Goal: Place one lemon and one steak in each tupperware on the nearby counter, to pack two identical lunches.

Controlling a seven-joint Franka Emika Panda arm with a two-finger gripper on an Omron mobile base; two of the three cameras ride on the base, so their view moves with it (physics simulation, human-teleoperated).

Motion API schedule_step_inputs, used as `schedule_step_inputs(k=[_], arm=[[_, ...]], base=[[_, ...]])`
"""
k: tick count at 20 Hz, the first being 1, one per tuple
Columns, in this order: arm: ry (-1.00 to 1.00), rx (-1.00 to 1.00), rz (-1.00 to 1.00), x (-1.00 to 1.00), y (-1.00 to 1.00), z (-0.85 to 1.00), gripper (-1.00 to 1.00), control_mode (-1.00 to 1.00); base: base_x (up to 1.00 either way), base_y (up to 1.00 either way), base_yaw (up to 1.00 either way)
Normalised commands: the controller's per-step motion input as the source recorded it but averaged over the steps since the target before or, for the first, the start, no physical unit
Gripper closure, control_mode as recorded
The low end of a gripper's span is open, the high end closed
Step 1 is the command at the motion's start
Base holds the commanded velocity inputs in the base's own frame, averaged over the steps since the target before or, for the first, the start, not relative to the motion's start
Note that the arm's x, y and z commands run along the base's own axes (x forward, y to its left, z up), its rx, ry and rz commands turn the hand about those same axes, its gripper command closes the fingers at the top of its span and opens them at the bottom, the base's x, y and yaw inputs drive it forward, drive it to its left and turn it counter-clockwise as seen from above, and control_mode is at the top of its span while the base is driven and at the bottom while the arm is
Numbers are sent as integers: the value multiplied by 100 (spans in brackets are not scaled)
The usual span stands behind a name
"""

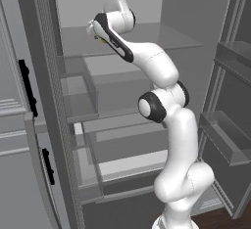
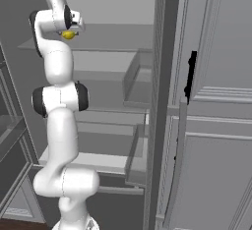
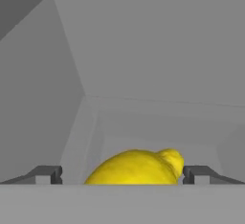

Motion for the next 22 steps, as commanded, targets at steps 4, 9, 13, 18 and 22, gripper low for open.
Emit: schedule_step_inputs(k=[4,9,13,18,22], arm=[[0,0,0,0,0,-8,100,-100],[0,0,0,0,0,0,100,-100],[-6,0,0,-27,0,0,100,-100],[-29,0,1,-99,0,0,100,-100],[-20,0,1,-100,0,-10,100,-100]], base=[[0,0,0],[0,0,0],[0,0,0],[0,0,0],[0,0,0]])
